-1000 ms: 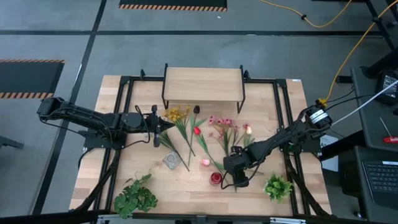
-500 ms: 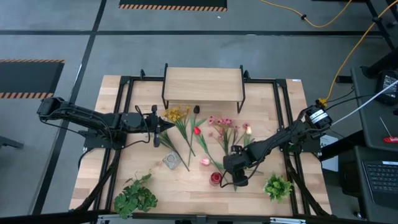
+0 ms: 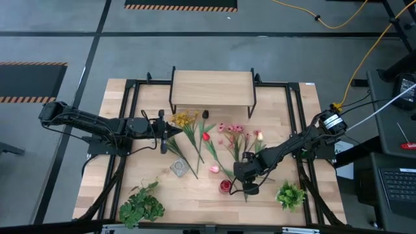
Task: Pick and place flowers into a vace then onto a shelf
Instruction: Put the pink tulip into the red vase
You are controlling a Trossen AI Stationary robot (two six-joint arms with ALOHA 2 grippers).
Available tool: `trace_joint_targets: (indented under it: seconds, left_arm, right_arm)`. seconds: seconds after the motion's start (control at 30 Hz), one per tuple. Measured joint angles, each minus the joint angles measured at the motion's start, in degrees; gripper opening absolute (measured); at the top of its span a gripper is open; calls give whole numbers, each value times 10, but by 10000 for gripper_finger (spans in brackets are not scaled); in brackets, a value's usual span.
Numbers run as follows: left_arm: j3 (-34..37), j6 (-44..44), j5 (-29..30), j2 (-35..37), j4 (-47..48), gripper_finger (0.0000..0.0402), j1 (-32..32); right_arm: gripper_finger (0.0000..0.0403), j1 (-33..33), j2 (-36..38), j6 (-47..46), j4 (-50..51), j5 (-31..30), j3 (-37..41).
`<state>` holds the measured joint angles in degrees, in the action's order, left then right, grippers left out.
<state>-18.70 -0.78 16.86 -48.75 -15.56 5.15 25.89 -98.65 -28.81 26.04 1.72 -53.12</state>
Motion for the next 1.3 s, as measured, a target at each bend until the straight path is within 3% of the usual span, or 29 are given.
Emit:
trace_joint_targets:
  seconds: [0.53,0.9,1.3]
  left_arm:
    - [0,0,0,0,0,4,0]
    - [0,0,0,0,2,4,0]
    - [0,1,0,0,5,4,0]
  right_arm:
    - [2,-2,11,-22,2,15,0]
    - [1,-2,105,-20,55,-33,0]
    - [0,-61,212,93,68,-39,0]
